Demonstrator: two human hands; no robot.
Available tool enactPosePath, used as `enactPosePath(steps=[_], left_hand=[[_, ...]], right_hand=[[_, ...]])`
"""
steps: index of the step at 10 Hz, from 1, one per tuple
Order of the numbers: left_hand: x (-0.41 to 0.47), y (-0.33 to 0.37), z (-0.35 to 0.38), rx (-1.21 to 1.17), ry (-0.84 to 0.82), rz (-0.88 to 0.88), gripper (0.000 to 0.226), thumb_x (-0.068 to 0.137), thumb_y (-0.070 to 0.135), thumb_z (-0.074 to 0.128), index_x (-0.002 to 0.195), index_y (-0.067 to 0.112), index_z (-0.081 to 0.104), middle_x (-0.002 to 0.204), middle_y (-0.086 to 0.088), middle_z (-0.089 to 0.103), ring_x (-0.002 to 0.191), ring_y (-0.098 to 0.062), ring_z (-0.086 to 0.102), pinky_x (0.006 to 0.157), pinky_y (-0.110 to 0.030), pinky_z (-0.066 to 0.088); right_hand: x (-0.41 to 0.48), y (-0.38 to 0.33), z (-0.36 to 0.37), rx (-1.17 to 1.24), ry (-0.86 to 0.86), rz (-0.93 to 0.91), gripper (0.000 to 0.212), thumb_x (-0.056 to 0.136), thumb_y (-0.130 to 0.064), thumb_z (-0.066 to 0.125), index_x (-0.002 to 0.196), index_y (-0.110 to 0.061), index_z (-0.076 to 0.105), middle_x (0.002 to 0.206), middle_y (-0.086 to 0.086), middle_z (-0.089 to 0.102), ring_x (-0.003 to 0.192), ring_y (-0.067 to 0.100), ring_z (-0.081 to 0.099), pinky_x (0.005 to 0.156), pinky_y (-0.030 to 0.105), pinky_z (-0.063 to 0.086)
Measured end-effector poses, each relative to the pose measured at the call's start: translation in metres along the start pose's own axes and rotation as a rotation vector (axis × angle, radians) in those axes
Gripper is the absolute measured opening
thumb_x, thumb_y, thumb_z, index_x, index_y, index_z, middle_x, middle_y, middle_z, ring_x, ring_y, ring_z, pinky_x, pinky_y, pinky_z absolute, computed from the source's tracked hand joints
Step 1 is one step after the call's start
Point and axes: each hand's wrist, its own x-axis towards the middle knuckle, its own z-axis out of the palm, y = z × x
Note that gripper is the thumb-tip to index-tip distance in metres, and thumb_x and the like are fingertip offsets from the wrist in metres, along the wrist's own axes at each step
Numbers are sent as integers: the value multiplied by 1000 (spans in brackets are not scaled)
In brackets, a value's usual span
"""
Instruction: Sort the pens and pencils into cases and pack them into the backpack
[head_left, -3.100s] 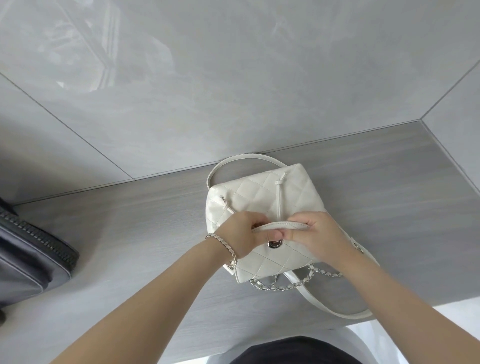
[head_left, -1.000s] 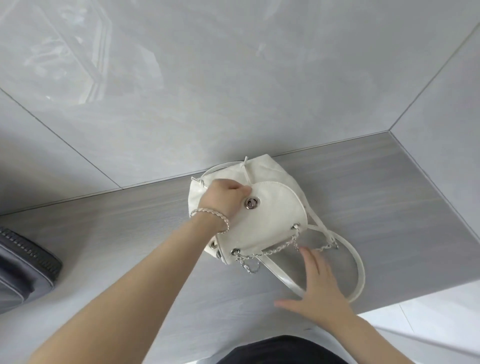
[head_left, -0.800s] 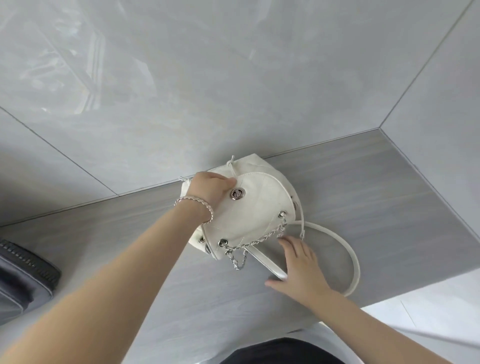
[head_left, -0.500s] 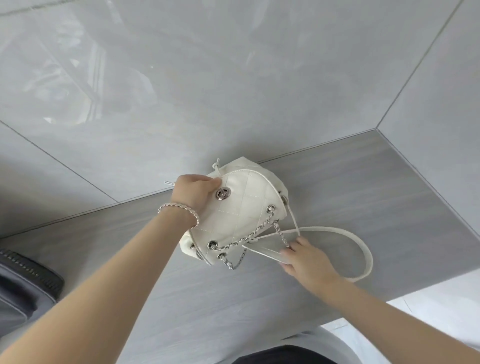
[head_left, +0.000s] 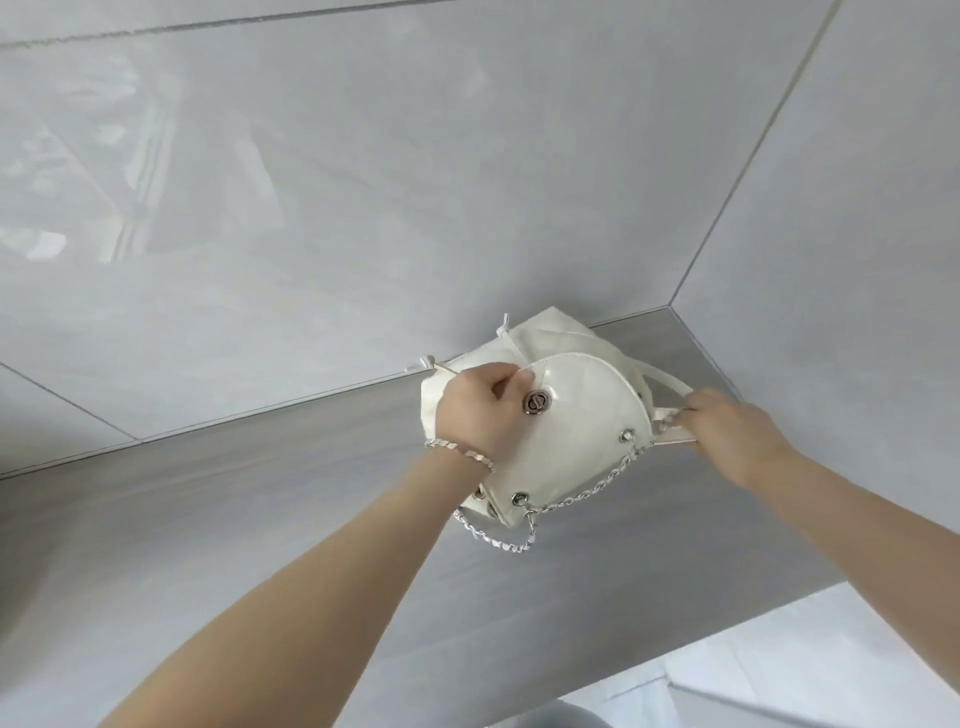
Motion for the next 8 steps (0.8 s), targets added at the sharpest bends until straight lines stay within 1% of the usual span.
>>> enactPosePath(steps=[1, 2, 3, 4, 5, 6, 7, 8], left_hand=[[-2, -2, 34, 180, -146, 108, 40, 86, 38, 42, 51, 17, 45, 45, 2, 37, 58, -21, 41, 56, -27, 28], [-9, -10, 53, 266, -215, 196, 38, 83, 39, 36, 55, 15, 46, 51, 2, 46, 61, -24, 45, 56, -29, 32], [-14, -20, 63, 290, -280, 173, 38, 92, 35, 42, 76, 6, 62, 76, -7, 66, 76, -27, 57, 71, -36, 46], [-19, -18, 60, 326, -310, 171, 30, 95, 33, 45, 97, 12, 67, 101, -4, 65, 93, -23, 60, 82, -36, 47], [-21, -14, 49, 530, -250, 212, 29, 96, 31, 41, 112, 20, 62, 122, 0, 48, 93, -25, 61, 74, -31, 47], [-20, -18, 15, 619, -90, 354, 28, 90, 19, 42, 101, 16, 67, 111, -5, 56, 67, -29, 66, 50, -30, 45], [-22, -16, -34, 840, -152, 433, 30, 82, 14, 38, 89, 16, 66, 89, -2, 64, 58, -27, 65, 42, -28, 44], [-19, -25, -78, 969, -355, 49, 28, 92, 18, 34, 106, 16, 59, 112, -3, 62, 99, -27, 60, 79, -33, 47]], right_hand=[[4, 26, 12, -55, -166, -62, 36, 90, -10, 46, 124, -21, 53, 125, 1, 45, 124, 18, 42, 85, 26, 44], [4, 35, 32, 45, -295, -116, 31, 87, -7, 49, 111, -19, 62, 112, 1, 46, 118, 17, 46, 74, 19, 33], [4, 37, 41, 251, -252, -34, 32, 87, -4, 48, 105, -22, 67, 102, -3, 50, 111, 16, 52, 72, 20, 33], [9, 27, 27, 394, -133, 88, 28, 89, -10, 45, 103, -20, 67, 105, -1, 64, 97, 21, 59, 71, 22, 37], [13, 5, -3, 441, -2, 114, 26, 88, -10, 43, 99, -17, 66, 97, 1, 67, 88, 26, 59, 69, 26, 41], [14, -23, -34, 481, 62, 74, 26, 89, -14, 44, 104, -21, 65, 109, 0, 66, 100, 23, 59, 73, 26, 42], [10, -55, -66, 449, -30, -28, 24, 90, -18, 44, 103, -21, 64, 110, -1, 64, 102, 20, 57, 70, 24, 36], [4, -88, -92, 400, -47, -91, 24, 89, -19, 44, 101, -22, 65, 111, -3, 64, 104, 19, 58, 75, 26, 42]])
